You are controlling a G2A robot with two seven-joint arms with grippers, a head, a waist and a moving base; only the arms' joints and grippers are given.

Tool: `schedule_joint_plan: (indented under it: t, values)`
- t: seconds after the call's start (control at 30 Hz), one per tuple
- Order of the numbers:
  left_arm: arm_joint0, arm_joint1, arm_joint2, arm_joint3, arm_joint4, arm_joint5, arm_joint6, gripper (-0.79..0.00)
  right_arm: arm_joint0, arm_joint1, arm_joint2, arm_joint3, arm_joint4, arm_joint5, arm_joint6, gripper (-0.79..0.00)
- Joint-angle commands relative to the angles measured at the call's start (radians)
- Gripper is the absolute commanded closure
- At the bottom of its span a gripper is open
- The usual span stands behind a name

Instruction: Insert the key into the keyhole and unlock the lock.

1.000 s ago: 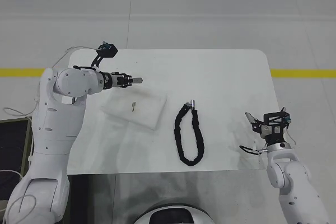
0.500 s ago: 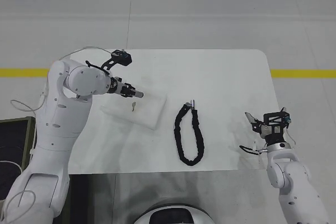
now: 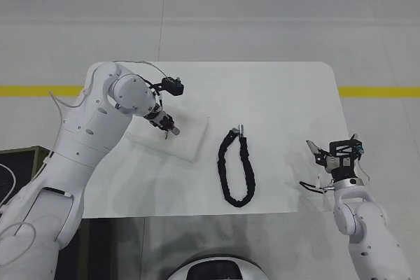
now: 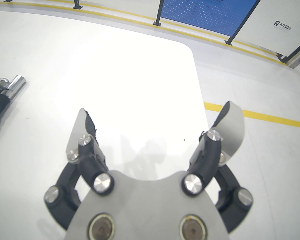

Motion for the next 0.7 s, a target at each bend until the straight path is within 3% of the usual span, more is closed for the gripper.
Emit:
schedule_joint_plan:
  t: [0.0, 0.13, 0.3, 0.57, 0.6, 0.63, 0.67]
  values:
    - [-0.021, 0.002, 0.037, 0.023, -0.039, 0.002, 0.000, -0.305, 0.000, 0.000, 0.000, 0.000, 0.000, 0.000, 0.000, -0.785]
    - [-0.057, 0.008, 0.090, 0.043, -0.070, 0.013, 0.000, -0.179, 0.000, 0.000, 0.000, 0.000, 0.000, 0.000, 0.000, -0.785]
    - [-0.086, 0.015, 0.132, 0.055, -0.110, 0.021, 0.000, -0.145, 0.000, 0.000, 0.000, 0.000, 0.000, 0.000, 0.000, -0.785]
    - [-0.110, 0.018, 0.196, 0.082, -0.145, 0.029, 0.000, -0.154, 0.000, 0.000, 0.000, 0.000, 0.000, 0.000, 0.000, -0.785]
    - [-0.113, 0.018, 0.201, 0.085, -0.149, 0.030, 0.000, -0.139, 0.000, 0.000, 0.000, 0.000, 0.000, 0.000, 0.000, -0.785]
    - [-0.116, 0.018, 0.203, 0.089, -0.158, 0.033, 0.000, -0.006, 0.000, 0.000, 0.000, 0.000, 0.000, 0.000, 0.000, -0.785]
    - [-0.117, 0.018, 0.205, 0.091, -0.165, 0.033, 0.000, 0.000, 0.000, 0.000, 0.000, 0.000, 0.000, 0.000, 0.000, -0.785]
